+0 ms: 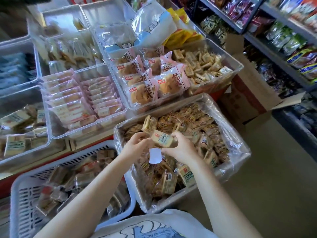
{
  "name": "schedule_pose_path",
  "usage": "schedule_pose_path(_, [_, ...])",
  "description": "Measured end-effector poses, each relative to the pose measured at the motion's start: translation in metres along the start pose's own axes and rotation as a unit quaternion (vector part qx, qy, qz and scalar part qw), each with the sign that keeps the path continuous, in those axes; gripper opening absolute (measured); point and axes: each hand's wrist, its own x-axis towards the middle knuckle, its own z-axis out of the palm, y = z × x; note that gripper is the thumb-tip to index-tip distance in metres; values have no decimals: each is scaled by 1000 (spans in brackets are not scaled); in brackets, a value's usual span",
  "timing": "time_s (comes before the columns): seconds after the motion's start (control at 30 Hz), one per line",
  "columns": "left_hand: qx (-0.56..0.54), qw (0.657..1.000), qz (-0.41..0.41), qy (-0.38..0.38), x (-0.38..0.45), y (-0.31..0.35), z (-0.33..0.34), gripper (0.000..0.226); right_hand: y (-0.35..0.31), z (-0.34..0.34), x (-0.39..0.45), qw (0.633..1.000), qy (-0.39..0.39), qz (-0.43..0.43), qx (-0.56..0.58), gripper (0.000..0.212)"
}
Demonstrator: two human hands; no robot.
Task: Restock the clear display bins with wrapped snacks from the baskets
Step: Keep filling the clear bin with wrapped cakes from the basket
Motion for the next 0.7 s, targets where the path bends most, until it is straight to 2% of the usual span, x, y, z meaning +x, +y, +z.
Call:
schedule_pose_path(0.07, [-81, 996, 16, -31, -2, 4, -17, 32, -31, 14, -5, 998, -1, -66, -1, 52])
schedule_pose_path(0.17, [-152, 987, 36, -45, -11, 3, -59, 28, -73, 43, -7, 993, -7, -116, -6, 54])
schedule_pose_path(0.33, [-228, 969, 36, 90, -33, -28, -179, 42, -153, 126, 2, 987, -32, -150, 47, 64])
schedule_pose_path(0.43, [-224, 956, 44, 185, -51, -52, -261, 29, -196, 191, 17, 986, -40, -153, 51, 54])
schedule_pose_path(0.57, [-198, 939, 85, 269, -69, -78, -354, 32, -258, 276, 41, 978, -8, -204, -34, 53])
schedule_pose_path(0.63, [-190, 933, 111, 286, -71, -86, -389, 27, -279, 316, 59, 962, 8, -248, -117, 57])
schedule_pose_path(0.7, [-178, 926, 122, 310, -67, -86, -417, 24, -286, 349, 73, 942, -9, -242, -234, 63])
